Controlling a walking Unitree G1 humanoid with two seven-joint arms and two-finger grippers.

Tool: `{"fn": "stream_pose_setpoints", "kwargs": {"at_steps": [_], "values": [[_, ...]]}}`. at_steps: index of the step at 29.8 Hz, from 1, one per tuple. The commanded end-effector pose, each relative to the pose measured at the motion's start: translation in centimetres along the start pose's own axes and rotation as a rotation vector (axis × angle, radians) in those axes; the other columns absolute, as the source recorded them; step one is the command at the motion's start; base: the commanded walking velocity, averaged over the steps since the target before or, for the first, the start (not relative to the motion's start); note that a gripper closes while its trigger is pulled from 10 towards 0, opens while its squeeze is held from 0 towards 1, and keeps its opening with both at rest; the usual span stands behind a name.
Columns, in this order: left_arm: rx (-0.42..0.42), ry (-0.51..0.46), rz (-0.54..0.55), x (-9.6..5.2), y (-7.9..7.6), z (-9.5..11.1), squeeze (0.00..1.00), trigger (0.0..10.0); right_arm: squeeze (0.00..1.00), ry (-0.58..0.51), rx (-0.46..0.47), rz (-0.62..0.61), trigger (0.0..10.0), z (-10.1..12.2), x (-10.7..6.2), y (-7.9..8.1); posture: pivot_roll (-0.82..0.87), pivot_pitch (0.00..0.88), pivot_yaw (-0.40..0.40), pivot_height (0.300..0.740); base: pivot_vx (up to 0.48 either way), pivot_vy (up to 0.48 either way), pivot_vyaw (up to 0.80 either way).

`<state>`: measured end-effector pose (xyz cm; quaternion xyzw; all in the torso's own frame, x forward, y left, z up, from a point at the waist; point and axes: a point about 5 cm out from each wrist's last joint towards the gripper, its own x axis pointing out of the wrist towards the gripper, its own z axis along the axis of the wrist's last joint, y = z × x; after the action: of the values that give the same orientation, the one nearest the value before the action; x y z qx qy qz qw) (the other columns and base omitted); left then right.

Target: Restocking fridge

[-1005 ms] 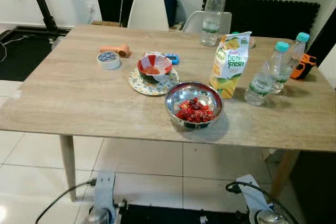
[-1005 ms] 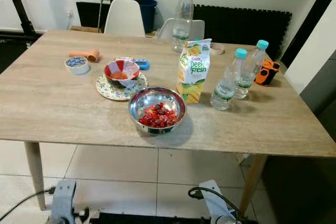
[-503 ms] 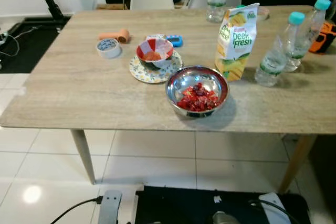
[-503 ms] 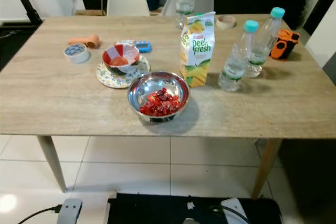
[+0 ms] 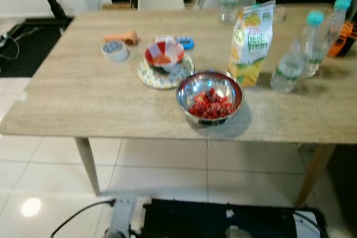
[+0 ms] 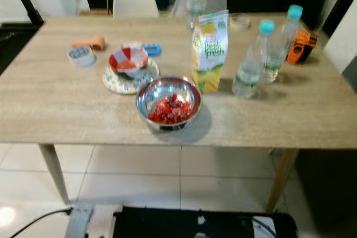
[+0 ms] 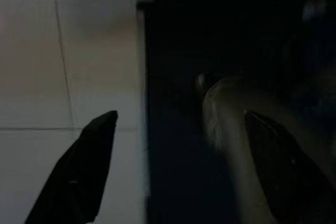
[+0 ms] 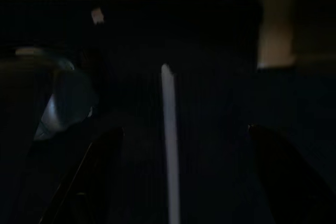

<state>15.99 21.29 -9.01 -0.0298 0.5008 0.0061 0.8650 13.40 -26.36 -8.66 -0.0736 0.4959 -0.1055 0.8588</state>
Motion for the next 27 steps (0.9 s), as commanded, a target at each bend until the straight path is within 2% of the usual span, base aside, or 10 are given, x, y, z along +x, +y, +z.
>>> {"fn": "stream_pose_setpoints", "kwargs": {"at_steps": [1, 2, 3, 4, 5, 6, 7, 12, 17, 27], "values": [[-0.071, 0.0, 0.036, -0.2, 0.7, -0.5, 1.0, 10.0, 1.0, 0.014, -0.041, 0.012, 10.0, 0.1, 0.0, -0.2, -0.02, 0.015, -0.018, 0.74, 0.0, 0.0, 0.0], [-0.071, 0.0, 0.036, -0.2, 0.7, -0.5, 1.0, 10.0, 1.0, 0.014, -0.041, 0.012, 10.0, 0.1, 0.0, -0.2, -0.02, 0.015, -0.018, 0.74, 0.0, 0.0, 0.0], [-0.076, 0.022, 0.044, -0.3, 0.6, -1.2, 1.0, 10.0, 0.78, 0.013, -0.044, 0.012, 10.0, 0.5, 0.1, -0.3, -0.03, 0.006, -0.018, 0.74, 0.0, 0.0, 0.0], [-0.08, 0.037, 0.05, -0.3, 0.6, -1.6, 1.0, 10.0, 0.78, 0.011, -0.042, 0.012, 10.0, 0.8, 0.2, -0.2, -0.04, 0.004, -0.018, 0.74, 0.0, 0.0, 0.0], [-0.094, 0.061, 0.06, -0.5, 0.7, -2.5, 1.0, 10.0, 0.0, -0.004, -0.008, 0.021, 10.0, 1.3, 0.3, 0.0, -0.04, 0.0, -0.015, 0.74, 0.0, 0.0, 0.0], [-0.094, 0.061, 0.06, -0.5, 0.7, -2.5, 1.0, 10.0, 0.0, -0.004, -0.008, 0.021, 10.0, 1.3, 0.3, 0.0, -0.04, 0.0, -0.015, 0.74, 0.0, 0.0, 0.0], [-0.113, 0.066, 0.051, -0.5, 0.4, -2.8, 0.0, 10.0, 0.0, -0.016, -0.01, 0.029, 10.0, 1.7, 0.3, 0.1, -0.03, 0.0, -0.014, 0.74, 0.0, 0.0, 0.0], [-0.139, 0.035, 0.032, -0.3, -0.3, -2.4, 0.0, 10.0, 0.0, 0.0, 0.004, 0.074, 10.0, 1.8, 0.4, 1.1, -0.02, 0.005, -0.009, 0.74, 0.0, 0.0, 0.0], [-0.091, 0.007, 0.031, -0.2, -0.1, -1.6, 0.0, 10.0, 0.0, 0.034, -0.031, 0.125, 10.0, 0.8, 0.3, 2.8, 0.0, 0.0, 0.003, 0.74, 0.0, 0.0, -0.77], [-0.062, -0.047, 0.056, -0.1, 0.3, -0.3, 0.0, 10.0, 0.0, 0.006, -0.014, 0.141, 10.0, 1.7, 0.4, 3.7, -0.01, 0.0, 0.031, 0.74, 0.0, 0.0, -0.41]]}}
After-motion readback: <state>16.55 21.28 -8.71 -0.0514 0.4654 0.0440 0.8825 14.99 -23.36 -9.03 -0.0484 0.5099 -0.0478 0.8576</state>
